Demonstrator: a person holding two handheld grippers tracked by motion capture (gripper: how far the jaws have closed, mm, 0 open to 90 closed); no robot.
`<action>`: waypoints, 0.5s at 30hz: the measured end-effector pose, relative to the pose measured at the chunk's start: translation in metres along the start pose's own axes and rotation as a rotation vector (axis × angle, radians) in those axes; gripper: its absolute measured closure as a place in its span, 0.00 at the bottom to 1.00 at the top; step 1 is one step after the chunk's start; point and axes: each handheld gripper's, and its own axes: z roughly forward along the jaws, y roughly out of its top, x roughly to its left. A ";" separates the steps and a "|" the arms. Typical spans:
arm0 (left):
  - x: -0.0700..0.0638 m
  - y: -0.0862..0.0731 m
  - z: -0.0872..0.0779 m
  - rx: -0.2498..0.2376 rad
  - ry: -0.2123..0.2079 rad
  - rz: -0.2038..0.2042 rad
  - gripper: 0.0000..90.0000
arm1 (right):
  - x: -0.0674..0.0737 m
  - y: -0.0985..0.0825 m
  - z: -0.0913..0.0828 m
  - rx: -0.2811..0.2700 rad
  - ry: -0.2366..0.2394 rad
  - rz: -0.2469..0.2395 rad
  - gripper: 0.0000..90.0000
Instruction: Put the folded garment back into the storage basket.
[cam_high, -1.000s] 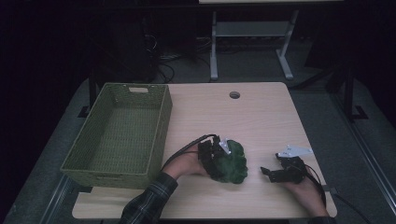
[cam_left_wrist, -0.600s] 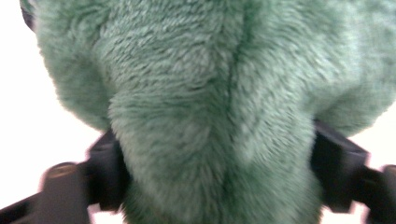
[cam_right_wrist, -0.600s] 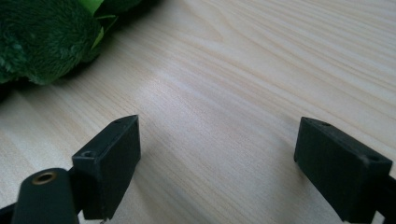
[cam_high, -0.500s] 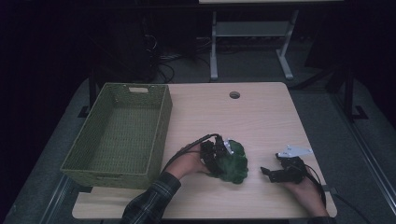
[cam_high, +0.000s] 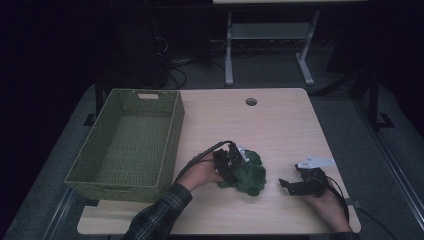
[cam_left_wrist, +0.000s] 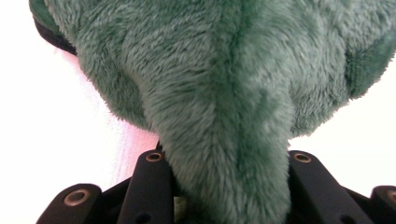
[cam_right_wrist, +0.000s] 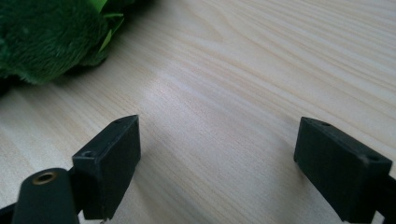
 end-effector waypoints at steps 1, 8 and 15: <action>0.000 0.000 -0.002 -0.007 0.001 -0.009 0.73 | 0.000 0.000 0.000 0.000 0.000 -0.002 0.16; -0.001 0.000 -0.021 -0.035 0.005 -0.043 0.73 | 0.000 0.000 0.000 0.001 0.000 -0.003 0.16; -0.001 -0.002 -0.047 -0.075 0.019 -0.066 0.73 | 0.000 0.000 0.000 0.000 0.000 -0.005 0.16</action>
